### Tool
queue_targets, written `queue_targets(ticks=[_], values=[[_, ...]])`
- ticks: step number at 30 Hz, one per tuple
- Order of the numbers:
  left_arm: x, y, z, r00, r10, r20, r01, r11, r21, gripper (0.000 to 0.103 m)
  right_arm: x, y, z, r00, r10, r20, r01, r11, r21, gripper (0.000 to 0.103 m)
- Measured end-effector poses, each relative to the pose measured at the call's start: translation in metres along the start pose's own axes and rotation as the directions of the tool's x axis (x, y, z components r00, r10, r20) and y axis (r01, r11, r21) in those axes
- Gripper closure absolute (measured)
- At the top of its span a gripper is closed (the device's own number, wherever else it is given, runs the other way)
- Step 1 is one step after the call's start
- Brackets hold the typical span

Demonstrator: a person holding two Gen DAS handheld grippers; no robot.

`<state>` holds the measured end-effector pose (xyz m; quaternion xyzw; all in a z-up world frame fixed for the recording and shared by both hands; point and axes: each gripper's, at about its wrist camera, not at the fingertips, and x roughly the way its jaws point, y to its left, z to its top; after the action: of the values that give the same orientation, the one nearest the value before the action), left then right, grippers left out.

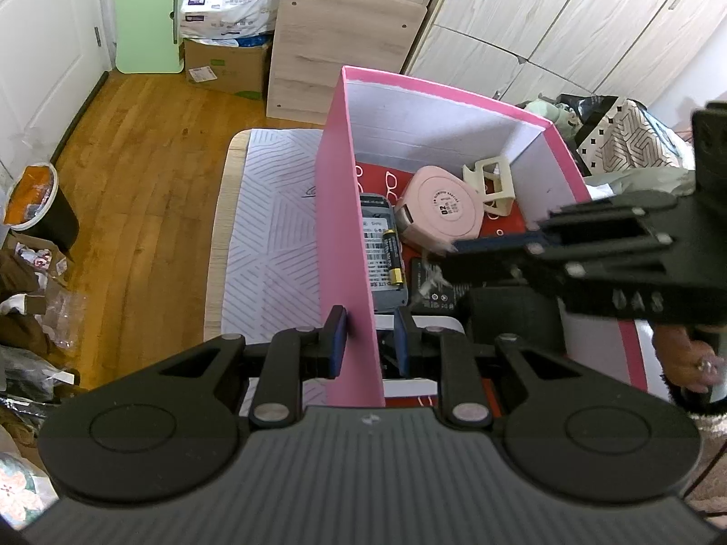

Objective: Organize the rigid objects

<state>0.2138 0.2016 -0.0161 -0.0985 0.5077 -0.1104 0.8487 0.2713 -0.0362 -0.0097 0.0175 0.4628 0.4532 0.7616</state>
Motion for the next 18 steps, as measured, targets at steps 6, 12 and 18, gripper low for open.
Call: queue_targets(ticks=[6,12,18], values=[[0.0,0.001,-0.001,1.0,-0.001,0.002,0.001,1.0,-0.004,0.083,0.017,-0.009,0.019,0.999,-0.036,0.014,0.035,0.997,0.064,0.096],[0.0,0.003,0.001,1.0,-0.014,-0.003,0.014,1.0,-0.001,0.082,0.011,-0.012,0.019,0.997,-0.065,0.042,0.062,0.995,0.078,0.092],[0.001,0.005,0.0,1.0,-0.024,-0.002,0.024,1.0,0.001,0.082,-0.044,-0.013,-0.002,0.986,-0.104,0.128,0.094,0.992,0.083,0.087]])
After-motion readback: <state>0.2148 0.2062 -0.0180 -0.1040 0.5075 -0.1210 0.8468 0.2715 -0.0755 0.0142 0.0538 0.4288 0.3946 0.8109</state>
